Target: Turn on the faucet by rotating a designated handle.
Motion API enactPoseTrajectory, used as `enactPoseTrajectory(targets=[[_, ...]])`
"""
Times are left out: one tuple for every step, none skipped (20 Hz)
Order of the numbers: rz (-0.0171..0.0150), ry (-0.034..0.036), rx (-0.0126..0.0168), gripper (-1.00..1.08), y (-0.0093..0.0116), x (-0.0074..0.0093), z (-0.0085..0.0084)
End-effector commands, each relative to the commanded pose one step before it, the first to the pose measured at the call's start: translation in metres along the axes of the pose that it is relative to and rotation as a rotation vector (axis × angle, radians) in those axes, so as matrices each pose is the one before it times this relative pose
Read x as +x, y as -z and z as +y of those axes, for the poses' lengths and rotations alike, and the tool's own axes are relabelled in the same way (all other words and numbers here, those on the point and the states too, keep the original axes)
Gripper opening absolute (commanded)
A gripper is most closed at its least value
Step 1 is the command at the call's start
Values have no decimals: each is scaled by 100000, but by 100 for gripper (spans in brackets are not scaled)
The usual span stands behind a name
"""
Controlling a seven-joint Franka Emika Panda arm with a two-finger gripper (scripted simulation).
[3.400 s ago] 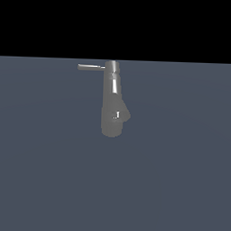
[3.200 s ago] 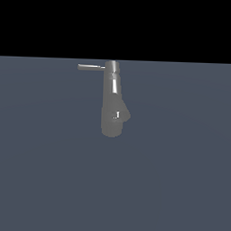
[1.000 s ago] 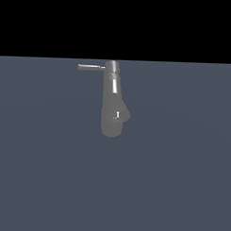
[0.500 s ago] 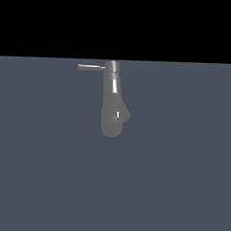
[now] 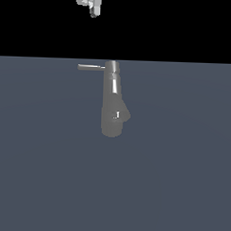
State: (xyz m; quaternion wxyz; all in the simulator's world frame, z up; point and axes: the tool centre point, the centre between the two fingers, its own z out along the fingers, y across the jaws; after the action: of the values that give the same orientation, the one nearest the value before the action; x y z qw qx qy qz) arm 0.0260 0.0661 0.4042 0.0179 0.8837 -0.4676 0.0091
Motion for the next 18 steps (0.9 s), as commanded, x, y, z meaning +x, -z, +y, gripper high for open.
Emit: enactPoseTrajectory(targets=[[-167, -5409, -581, -100, -1479, 176, -1480], [-76, -2105, -239, -100, -605, 26, -574], [-75, -2106, -238, -100, -616, 8, -569], [-75, -2107, -238, -100, -626, -10, -564], [-74, -2107, -237, -100, -637, -29, -557], [-74, -2109, -237, -100, -647, -46, -550], [-73, -2111, -237, -100, -657, -63, -542], [-73, -2112, -237, -100, -667, -80, -534], [-72, -2113, -237, -100, -677, -97, -525], [-72, -2115, -237, -100, -687, -113, -515], [-71, -2117, -238, -100, -697, -128, -504], [-71, -2119, -238, -100, -707, -144, -493], [-69, -2087, -235, -100, -705, -156, -474], [-65, -1991, -225, -100, -680, -160, -440], [-61, -1884, -214, -100, -650, -164, -406], [-57, -1779, -202, -100, -620, -164, -373], [-52, -1674, -191, -100, -588, -161, -341], [-48, -1567, -179, -100, -555, -158, -311]])
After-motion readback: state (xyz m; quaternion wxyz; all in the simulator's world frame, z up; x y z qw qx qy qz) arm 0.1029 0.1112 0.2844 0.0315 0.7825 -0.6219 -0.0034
